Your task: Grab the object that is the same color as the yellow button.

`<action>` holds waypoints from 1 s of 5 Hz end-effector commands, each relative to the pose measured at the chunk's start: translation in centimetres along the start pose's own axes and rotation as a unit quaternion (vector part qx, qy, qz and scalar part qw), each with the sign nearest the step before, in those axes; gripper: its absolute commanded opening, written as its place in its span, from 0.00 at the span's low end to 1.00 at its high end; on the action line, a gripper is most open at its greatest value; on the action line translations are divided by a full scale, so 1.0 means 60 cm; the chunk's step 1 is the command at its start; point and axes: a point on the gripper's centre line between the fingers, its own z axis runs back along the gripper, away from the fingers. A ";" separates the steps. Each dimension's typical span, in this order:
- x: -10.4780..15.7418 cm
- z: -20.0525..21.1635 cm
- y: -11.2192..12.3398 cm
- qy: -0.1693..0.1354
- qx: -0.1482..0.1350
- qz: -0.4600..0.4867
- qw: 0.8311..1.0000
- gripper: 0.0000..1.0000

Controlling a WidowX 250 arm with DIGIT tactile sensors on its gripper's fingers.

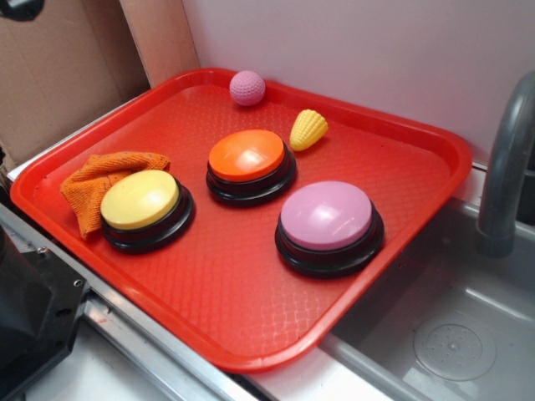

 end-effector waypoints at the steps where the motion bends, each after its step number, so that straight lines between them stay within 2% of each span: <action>1: 0.000 0.000 0.000 0.000 0.000 0.000 1.000 1.00; 3: 0.067 -0.033 -0.009 -0.026 0.011 0.030 0.999 1.00; 4: 0.119 -0.065 -0.011 -0.045 0.019 0.073 0.996 1.00; 5: 0.172 -0.104 -0.008 -0.050 0.023 0.091 0.994 1.00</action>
